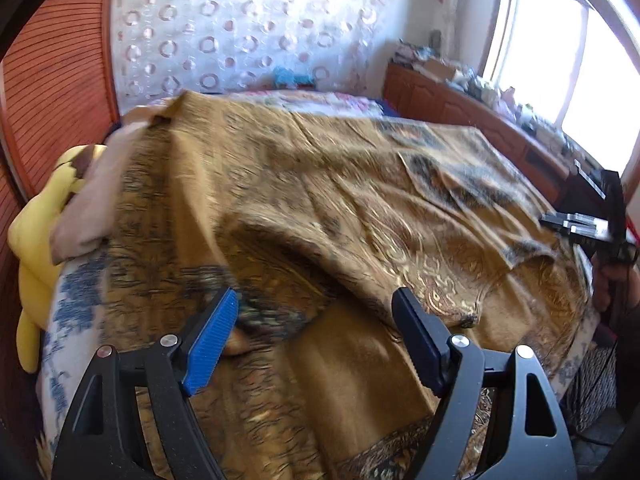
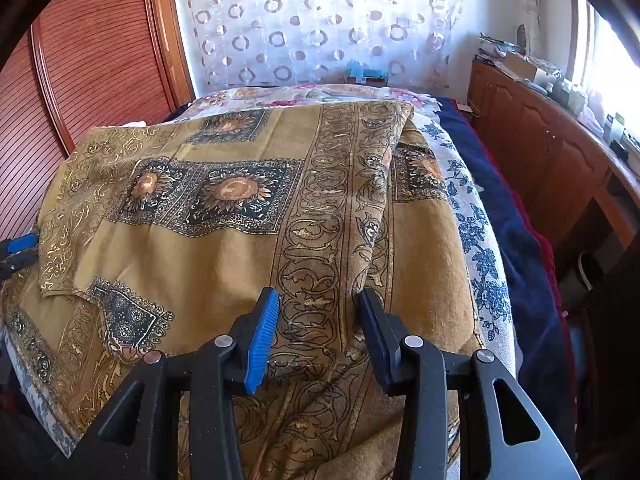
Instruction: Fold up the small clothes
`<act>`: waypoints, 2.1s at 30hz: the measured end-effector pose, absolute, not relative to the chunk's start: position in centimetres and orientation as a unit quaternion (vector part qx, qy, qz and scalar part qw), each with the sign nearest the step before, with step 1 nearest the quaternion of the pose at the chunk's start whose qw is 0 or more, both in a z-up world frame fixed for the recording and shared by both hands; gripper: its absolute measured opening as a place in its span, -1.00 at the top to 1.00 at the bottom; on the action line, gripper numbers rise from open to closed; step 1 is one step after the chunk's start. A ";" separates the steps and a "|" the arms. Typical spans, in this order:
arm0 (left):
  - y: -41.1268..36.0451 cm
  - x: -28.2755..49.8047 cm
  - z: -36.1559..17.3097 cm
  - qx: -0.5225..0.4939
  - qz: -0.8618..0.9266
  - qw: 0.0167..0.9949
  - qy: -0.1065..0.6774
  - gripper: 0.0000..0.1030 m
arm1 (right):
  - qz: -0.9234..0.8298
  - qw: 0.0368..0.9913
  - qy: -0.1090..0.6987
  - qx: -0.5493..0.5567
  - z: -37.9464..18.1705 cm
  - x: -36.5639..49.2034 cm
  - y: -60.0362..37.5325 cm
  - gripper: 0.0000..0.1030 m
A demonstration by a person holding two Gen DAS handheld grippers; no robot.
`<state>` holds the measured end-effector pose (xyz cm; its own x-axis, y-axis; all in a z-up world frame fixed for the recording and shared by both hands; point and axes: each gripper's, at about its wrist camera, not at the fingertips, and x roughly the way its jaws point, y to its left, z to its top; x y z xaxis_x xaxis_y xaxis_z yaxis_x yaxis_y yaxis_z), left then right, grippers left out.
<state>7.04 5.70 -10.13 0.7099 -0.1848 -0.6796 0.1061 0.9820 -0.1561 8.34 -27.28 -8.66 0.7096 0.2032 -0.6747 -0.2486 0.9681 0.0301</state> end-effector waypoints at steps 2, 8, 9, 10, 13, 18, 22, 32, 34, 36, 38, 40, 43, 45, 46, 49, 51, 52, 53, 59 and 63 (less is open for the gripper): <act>6.7 6.4 -9.5 -0.070 -0.068 0.928 0.359 -0.56 | 0.123 0.924 0.360 -0.030 -8.7 8.2 -27.2 0.16; 9.8 6.1 -8.6 -0.114 -0.048 0.936 0.329 -0.36 | 0.122 0.925 0.359 -0.032 -8.7 7.9 -27.4 0.16; 9.9 6.4 -8.7 -0.112 -0.045 0.935 0.333 -0.20 | 0.122 0.925 0.359 -0.032 -8.7 7.9 -27.4 0.16; 10.0 6.7 -8.9 -0.109 -0.043 0.934 0.339 -0.04 | 0.122 0.925 0.359 -0.032 -8.7 7.9 -27.4 0.16; 9.9 7.5 -9.9 -0.103 -0.045 0.927 0.358 0.10 | 0.122 0.925 0.359 -0.033 -8.7 7.9 -27.4 0.16; 10.1 8.5 -11.8 -0.098 -0.024 0.912 0.397 0.10 | 0.122 0.925 0.359 -0.033 -8.7 7.9 -27.4 0.16; 10.3 8.8 -12.0 -0.093 -0.031 0.910 0.402 0.17 | 0.122 0.925 0.359 -0.034 -8.7 7.9 -27.4 0.16; 10.7 7.3 -9.2 -0.091 -0.043 0.936 0.339 0.91 | 0.125 0.928 0.349 -0.027 -8.2 7.6 -27.7 0.93; 11.0 6.9 -8.3 -0.092 -0.045 0.939 0.329 0.91 | 0.124 0.932 0.339 -0.035 -7.9 7.2 -27.4 0.94; 11.5 6.5 -7.4 -0.096 -0.045 0.942 0.317 0.91 | 0.131 0.933 0.333 -0.029 -7.4 6.7 -27.6 0.95; 12.0 6.0 -6.8 -0.100 -0.043 0.945 0.308 0.91 | 0.134 0.938 0.320 -0.022 -6.6 5.9 -28.1 0.95; 12.3 5.6 -6.2 -0.102 -0.042 0.947 0.301 0.91 | 0.140 0.940 0.310 -0.014 -5.7 4.9 -28.6 0.95; 12.7 4.7 -5.6 -0.109 -0.045 0.949 0.292 0.91 | 0.144 0.943 0.299 -0.013 -4.7 3.2 -29.1 0.96; 13.2 4.1 -5.4 -0.117 -0.046 0.949 0.288 0.91 | 0.150 0.943 0.296 -0.009 -4.3 2.2 -29.5 0.96; 13.3 3.9 -5.4 -0.120 -0.047 0.949 0.286 0.91 | 0.152 0.943 0.295 -0.009 -4.1 1.7 -29.7 0.96; 13.7 3.1 -5.5 -0.125 -0.050 0.948 0.288 0.91 | 0.159 0.942 0.296 -0.014 -3.9 0.3 -30.4 0.96; 13.9 2.5 -6.0 -0.123 -0.049 0.946 0.295 0.91 | 0.161 0.940 0.300 -0.013 -4.1 -0.4 -30.7 0.96; 13.9 2.2 -6.3 -0.122 -0.047 0.945 0.300 0.91 | 0.161 0.939 0.303 -0.011 -4.3 -0.6 -31.0 0.96; 14.0 2.0 -6.6 -0.121 -0.046 0.944 0.304 0.91 | 0.159 0.939 0.306 -0.009 -4.4 -0.8 -31.0 0.96; 14.1 1.9 -9.6 -0.122 -0.040 0.930 0.345 0.91 | 0.147 0.931 0.335 0.002 -5.9 0.1 -30.3 0.96; 13.9 1.9 -10.3 -0.118 -0.035 0.926 0.357 0.91 | 0.148 0.928 0.341 -0.002 -5.8 1.1 -29.8 0.96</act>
<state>1.93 13.88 -10.34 0.7420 -0.1500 -0.6534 -0.0192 0.9695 -0.2444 1.13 -29.77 -5.81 0.7235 0.2729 -0.6341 -0.2760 0.9563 0.0966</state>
